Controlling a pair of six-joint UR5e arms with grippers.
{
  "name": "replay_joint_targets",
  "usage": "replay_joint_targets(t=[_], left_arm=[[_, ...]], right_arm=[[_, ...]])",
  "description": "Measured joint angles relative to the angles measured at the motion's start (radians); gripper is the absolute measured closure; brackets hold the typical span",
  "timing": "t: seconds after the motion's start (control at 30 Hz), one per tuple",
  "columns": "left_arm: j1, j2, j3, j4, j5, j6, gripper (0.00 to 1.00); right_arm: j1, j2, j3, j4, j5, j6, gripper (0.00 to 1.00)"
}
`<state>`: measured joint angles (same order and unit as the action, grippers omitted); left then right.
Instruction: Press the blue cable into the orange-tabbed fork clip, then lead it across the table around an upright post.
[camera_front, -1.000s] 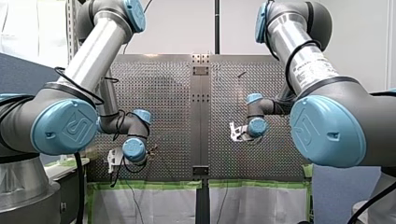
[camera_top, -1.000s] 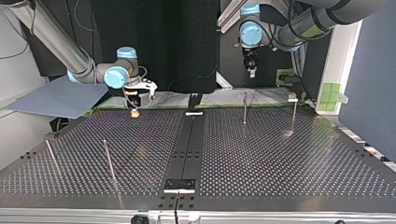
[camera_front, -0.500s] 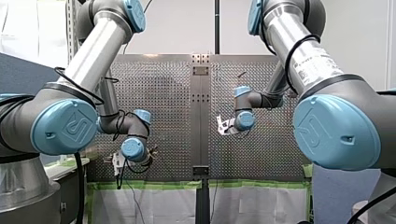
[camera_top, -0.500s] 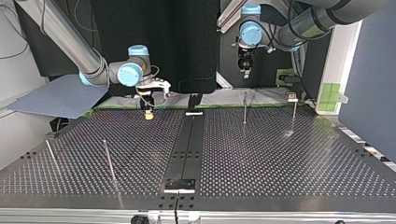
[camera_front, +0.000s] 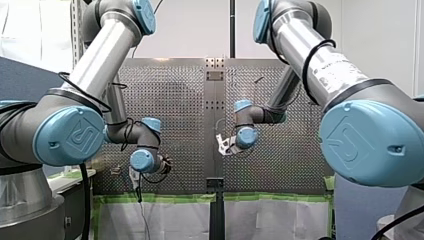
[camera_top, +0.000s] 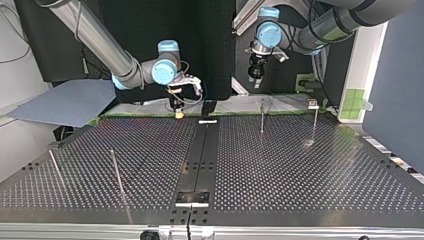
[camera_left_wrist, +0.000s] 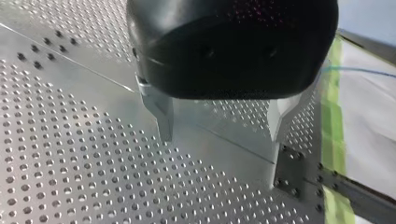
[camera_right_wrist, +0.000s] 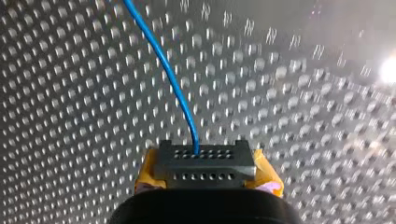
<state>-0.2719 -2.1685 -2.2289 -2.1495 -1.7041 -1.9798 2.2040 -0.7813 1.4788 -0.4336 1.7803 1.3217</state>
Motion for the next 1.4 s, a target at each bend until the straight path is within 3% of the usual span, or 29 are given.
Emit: replay_joint_targets(t=[0.5, 0.97, 1.1, 1.2, 1.4], left_arm=[[0.0, 0.0, -0.001, 0.008, 0.136, -0.136, 0.0], [0.004, 0.0, 0.0, 0.106, 0.253, -0.253, 0.0], [0.019, 0.0, 0.0, 0.119, 0.283, -0.284, 0.0], [0.04, -0.001, 0.0, 0.105, 0.292, -0.308, 0.0], [0.091, -0.001, 0.0, 0.058, 0.255, -0.342, 0.0]], right_arm=[[0.126, 0.004, -0.04, 0.028, 0.051, -0.004, 1.0], [0.241, 0.007, -0.042, 0.052, 0.061, -0.002, 1.0], [0.24, -0.009, -0.026, 0.059, 0.074, 0.02, 1.0], [0.221, -0.024, -0.008, 0.059, 0.062, 0.043, 1.0], [0.17, -0.07, 0.033, 0.057, 0.013, 0.096, 1.0]])
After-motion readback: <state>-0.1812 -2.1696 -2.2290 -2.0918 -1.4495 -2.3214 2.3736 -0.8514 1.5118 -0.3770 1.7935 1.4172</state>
